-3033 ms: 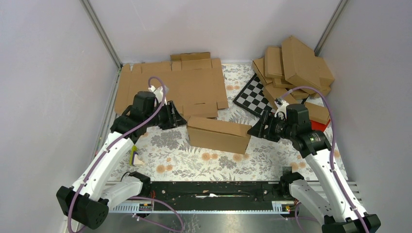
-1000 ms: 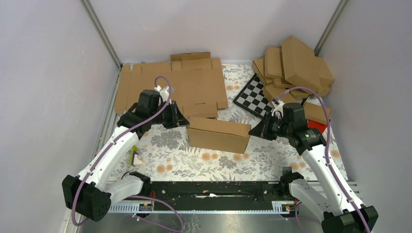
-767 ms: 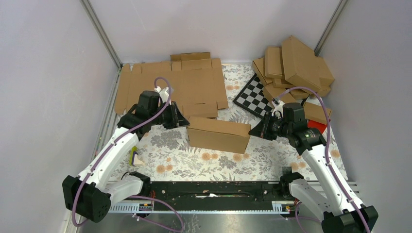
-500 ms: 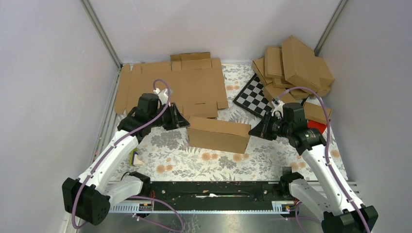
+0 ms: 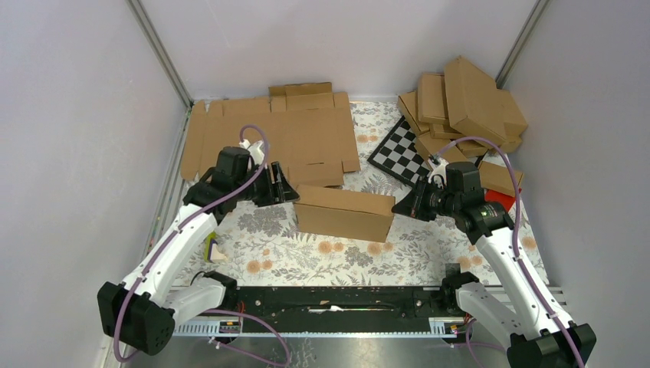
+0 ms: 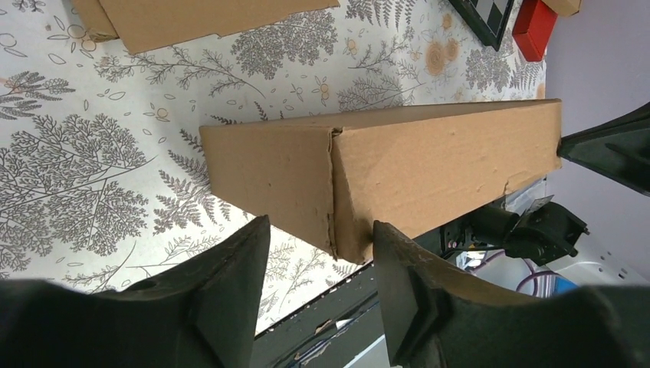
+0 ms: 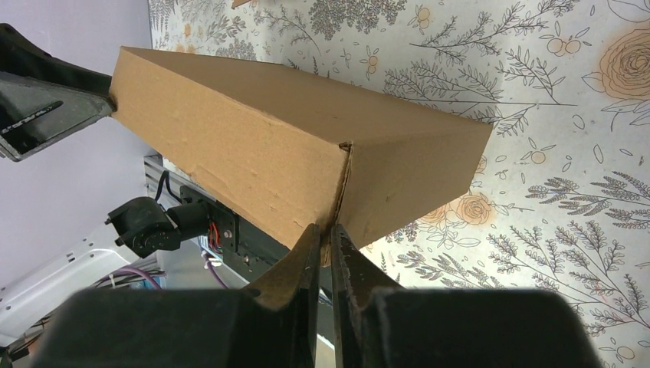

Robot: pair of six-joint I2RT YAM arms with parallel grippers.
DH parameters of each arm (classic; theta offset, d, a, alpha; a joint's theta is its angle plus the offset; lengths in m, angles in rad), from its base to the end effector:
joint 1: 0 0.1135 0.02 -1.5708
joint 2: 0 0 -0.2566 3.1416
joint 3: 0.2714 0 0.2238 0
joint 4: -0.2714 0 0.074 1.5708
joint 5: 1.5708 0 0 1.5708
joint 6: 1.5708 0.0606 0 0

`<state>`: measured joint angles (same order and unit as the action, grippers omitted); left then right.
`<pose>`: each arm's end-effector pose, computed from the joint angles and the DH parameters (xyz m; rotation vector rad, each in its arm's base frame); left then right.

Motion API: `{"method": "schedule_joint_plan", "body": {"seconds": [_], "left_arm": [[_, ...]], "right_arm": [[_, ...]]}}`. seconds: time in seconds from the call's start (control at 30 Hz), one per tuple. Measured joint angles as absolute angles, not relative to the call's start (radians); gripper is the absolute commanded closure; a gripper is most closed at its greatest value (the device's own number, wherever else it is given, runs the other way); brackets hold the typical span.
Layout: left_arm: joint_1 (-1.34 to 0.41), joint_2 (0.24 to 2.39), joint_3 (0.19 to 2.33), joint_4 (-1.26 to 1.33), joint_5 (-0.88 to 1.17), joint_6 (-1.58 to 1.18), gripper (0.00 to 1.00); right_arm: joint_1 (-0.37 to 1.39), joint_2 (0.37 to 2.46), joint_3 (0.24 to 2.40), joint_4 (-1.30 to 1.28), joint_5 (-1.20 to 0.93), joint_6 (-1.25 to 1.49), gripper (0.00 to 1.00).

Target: Fold the paper box

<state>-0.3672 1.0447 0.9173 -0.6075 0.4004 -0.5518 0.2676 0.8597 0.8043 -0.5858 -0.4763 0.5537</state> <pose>0.1865 -0.0971 0.2805 -0.0058 2.4162 -0.9117 0.1601 0.0727 0.2794 0.0505 2.3049 0.9675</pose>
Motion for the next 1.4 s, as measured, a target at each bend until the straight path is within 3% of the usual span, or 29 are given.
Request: {"method": "schedule_joint_plan", "body": {"seconds": [0.27,0.43,0.7,0.9,1.07,1.13,1.2,1.27,1.33,1.4], "left_arm": [[-0.262,1.042,0.826,-0.516,0.590,-0.601,0.44],[-0.193,1.016,0.702,-0.360,0.760,-0.706,0.58],[-0.167,1.014,0.597,-0.175,0.883,-0.818,0.63],[-0.153,1.001,0.487,0.035,0.913,-0.894,0.81],[-0.146,1.003,0.430,0.175,0.931,-0.940,0.83],[-0.146,1.003,0.425,0.189,0.930,-0.944,0.79],[-0.146,1.002,0.435,0.167,0.926,-0.937,0.64],[-0.150,1.001,0.481,0.079,0.915,-0.900,0.44],[-0.160,1.009,0.546,-0.041,0.879,-0.839,0.37],[-0.173,1.016,0.627,-0.173,0.833,-0.778,0.35]], "right_arm": [[0.268,0.860,0.804,-0.585,-0.481,0.553,0.92],[0.268,0.860,0.804,-0.585,-0.485,0.551,0.93],[0.268,0.862,0.804,-0.584,-0.485,0.550,0.93],[0.268,0.861,0.800,-0.577,-0.484,0.550,0.93],[0.266,0.855,0.789,-0.566,-0.484,0.550,0.93],[0.266,0.854,0.789,-0.565,-0.483,0.550,0.92],[0.266,0.854,0.789,-0.565,-0.483,0.550,0.85],[0.266,0.855,0.789,-0.564,-0.482,0.550,0.73],[0.266,0.861,0.790,-0.564,-0.483,0.545,0.61],[0.267,0.878,0.794,-0.570,-0.485,0.536,0.48]]}}
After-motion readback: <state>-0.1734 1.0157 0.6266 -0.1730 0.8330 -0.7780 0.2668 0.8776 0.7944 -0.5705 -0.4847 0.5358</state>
